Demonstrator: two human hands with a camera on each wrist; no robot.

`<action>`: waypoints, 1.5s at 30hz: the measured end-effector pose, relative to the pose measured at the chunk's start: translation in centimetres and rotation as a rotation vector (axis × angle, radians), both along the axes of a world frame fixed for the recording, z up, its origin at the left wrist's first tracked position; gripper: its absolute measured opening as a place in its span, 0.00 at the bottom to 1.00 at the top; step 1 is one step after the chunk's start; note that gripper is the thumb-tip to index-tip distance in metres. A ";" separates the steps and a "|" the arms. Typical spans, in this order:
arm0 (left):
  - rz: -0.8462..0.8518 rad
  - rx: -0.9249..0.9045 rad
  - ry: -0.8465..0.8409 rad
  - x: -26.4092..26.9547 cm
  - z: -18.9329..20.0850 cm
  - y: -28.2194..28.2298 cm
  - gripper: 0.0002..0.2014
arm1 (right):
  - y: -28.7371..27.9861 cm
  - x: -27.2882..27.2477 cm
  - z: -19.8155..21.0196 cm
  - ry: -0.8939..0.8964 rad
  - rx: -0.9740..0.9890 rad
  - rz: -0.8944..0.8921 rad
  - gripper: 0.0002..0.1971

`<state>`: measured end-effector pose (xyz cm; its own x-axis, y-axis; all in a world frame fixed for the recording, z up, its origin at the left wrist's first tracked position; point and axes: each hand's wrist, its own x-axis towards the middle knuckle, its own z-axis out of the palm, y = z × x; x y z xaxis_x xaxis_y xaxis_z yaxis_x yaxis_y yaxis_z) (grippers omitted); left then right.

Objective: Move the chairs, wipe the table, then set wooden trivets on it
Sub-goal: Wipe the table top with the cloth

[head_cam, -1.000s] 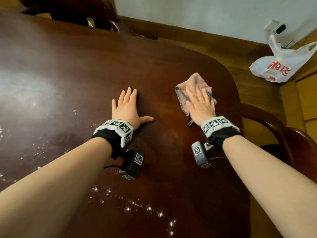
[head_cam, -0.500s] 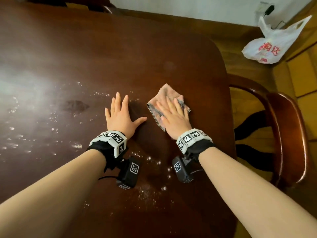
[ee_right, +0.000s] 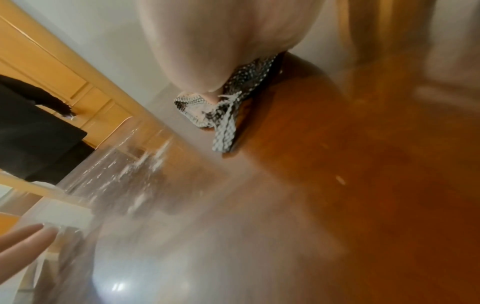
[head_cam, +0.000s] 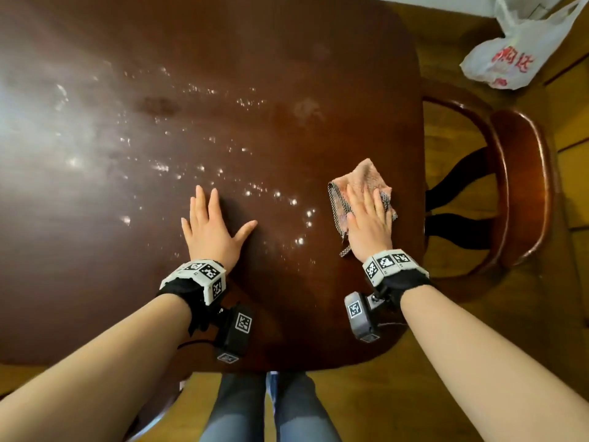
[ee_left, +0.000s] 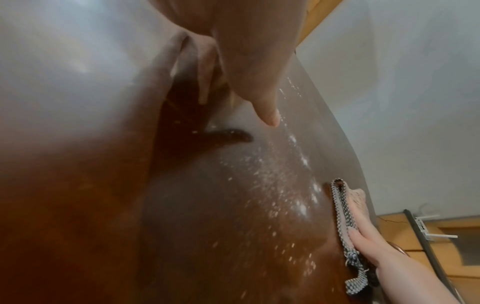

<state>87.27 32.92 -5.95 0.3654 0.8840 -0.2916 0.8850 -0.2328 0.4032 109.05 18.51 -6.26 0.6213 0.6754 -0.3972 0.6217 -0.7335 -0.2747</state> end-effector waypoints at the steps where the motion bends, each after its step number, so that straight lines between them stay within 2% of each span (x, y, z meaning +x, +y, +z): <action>1: 0.004 0.001 0.010 -0.7 -0.1 -0.6 0.46 | -0.6 -0.6 -0.2 -0.009 0.004 -0.031 0.28; 5: 0.007 -0.006 0.066 -4.1 -0.3 -2.2 0.47 | -1.3 -3.4 -0.4 -0.002 0.032 -0.164 0.29; 7: -0.051 -0.022 0.095 -5.0 -0.5 -2.1 0.48 | -0.2 -4.7 -0.1 0.031 0.025 -0.242 0.29; 9: -0.111 -0.026 0.098 -5.7 -0.7 -1.7 0.49 | 1.7 -6.3 0.1 0.051 0.011 -0.238 0.30; 15: -0.275 -0.050 0.046 -7.9 -0.6 0.4 0.54 | 9.7 -13.3 0.2 0.093 0.027 0.133 0.30; 19: -0.367 -0.054 0.062 -9.4 -0.2 1.4 0.55 | 8.8 -14.6 0.0 0.104 -0.007 0.331 0.30; 21: -0.384 -0.058 0.075 -9.7 -0.1 1.7 0.56 | 5.9 -12.5 -0.1 0.045 -0.025 0.241 0.29; 24: -0.397 -0.065 0.100 -9.7 -0.1 1.5 0.58 | 0.9 -9.1 0.3 0.012 -0.088 -0.090 0.28; 26: -0.399 -0.057 0.127 -9.6 -0.2 1.4 0.59 | -0.7 -8.9 0.4 -0.001 -0.128 -0.210 0.29; 28: -0.391 -0.052 0.136 -9.6 -0.5 1.3 0.59 | 0.1 -10.5 0.3 0.001 -0.132 -0.259 0.29; 30: -0.390 -0.052 0.135 -9.5 -0.5 1.1 0.60 | 2.1 -12.9 0.2 0.020 -0.106 -0.204 0.29; 33: -0.384 -0.051 0.129 -9.6 -0.5 0.9 0.59 | 4.3 -17.0 -0.1 0.037 -0.050 0.035 0.29; 36: -0.380 -0.061 0.138 -9.5 -0.2 0.8 0.59 | 2.7 -18.6 0.1 0.034 -0.036 0.218 0.29; 38: -0.364 -0.060 0.142 -9.4 0.0 0.5 0.58 | 0.1 -17.3 0.0 0.037 -0.046 0.249 0.30; 43: -0.341 -0.041 0.125 -9.8 -0.1 -1.4 0.54 | -6.5 -11.4 -0.2 -0.019 -0.092 -0.165 0.29; 45: -0.357 -0.018 0.133 -9.8 -0.5 -2.6 0.56 | -6.9 -11.0 0.0 -0.012 -0.107 -0.239 0.29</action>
<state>77.48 30.36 -6.45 0.6076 0.7020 -0.3715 0.7941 -0.5300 0.2974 98.03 11.61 -6.25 0.7634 0.4635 -0.4498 0.4299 -0.8844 -0.1816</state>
